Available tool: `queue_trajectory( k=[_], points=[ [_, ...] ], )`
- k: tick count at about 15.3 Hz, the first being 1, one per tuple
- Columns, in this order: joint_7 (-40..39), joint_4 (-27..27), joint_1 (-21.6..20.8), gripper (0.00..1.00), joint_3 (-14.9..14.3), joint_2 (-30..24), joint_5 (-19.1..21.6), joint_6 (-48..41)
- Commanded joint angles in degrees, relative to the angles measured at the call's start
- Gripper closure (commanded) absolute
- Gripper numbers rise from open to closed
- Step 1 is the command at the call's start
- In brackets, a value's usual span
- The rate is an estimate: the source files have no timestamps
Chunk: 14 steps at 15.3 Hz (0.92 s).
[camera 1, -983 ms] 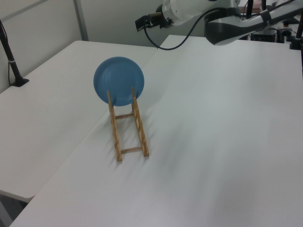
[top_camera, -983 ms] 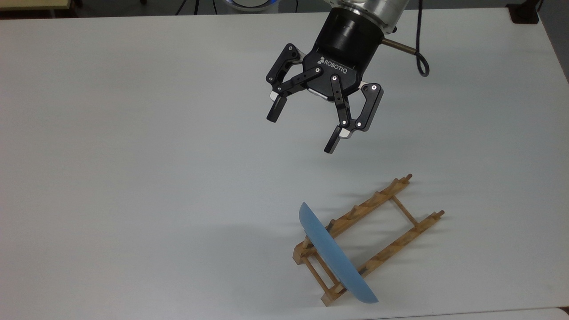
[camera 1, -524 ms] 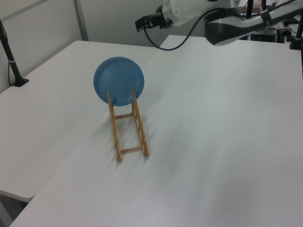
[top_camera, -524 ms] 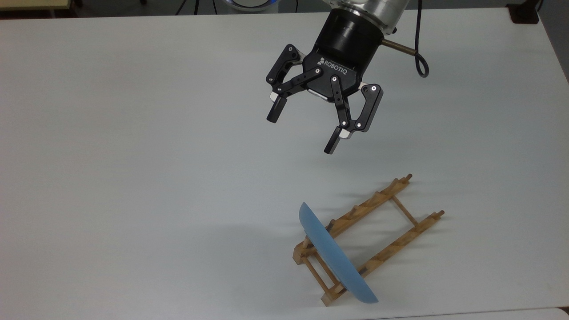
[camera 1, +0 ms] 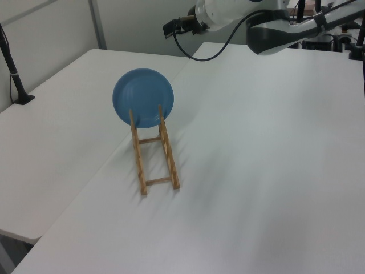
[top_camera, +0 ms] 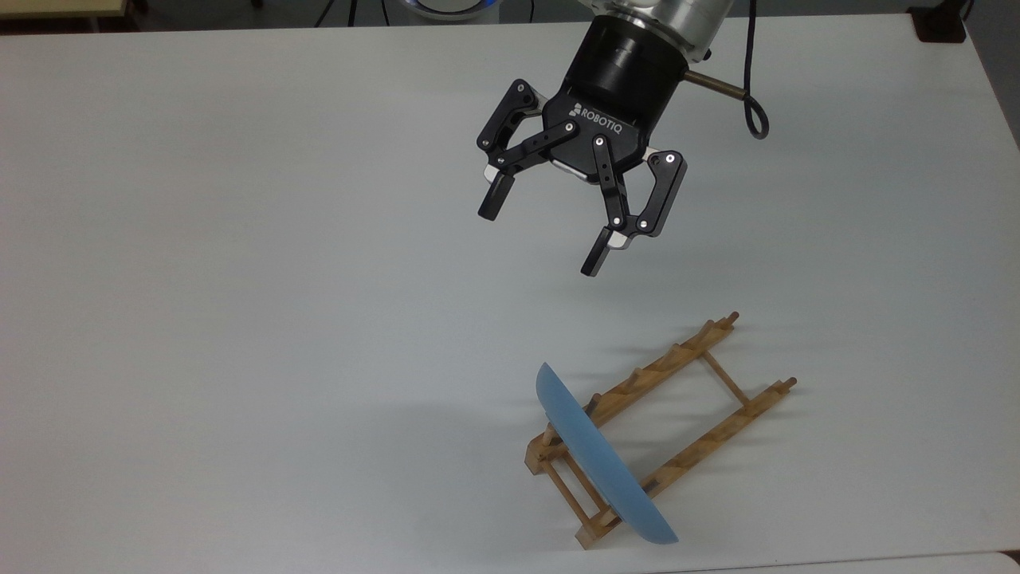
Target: Place plate in plate rack
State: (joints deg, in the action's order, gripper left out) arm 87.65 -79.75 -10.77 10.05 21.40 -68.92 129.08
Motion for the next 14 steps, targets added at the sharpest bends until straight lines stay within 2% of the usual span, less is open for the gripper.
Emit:
queue_trajectory(
  k=[1, 14],
  points=[
    [-37.29, -2.95, 5.14, 0.00, -0.82, -16.39, 58.55, -28.01],
    [-37.38, -2.86, 5.23, 0.00, -0.91, -16.21, 58.38, -26.25]
  ],
)
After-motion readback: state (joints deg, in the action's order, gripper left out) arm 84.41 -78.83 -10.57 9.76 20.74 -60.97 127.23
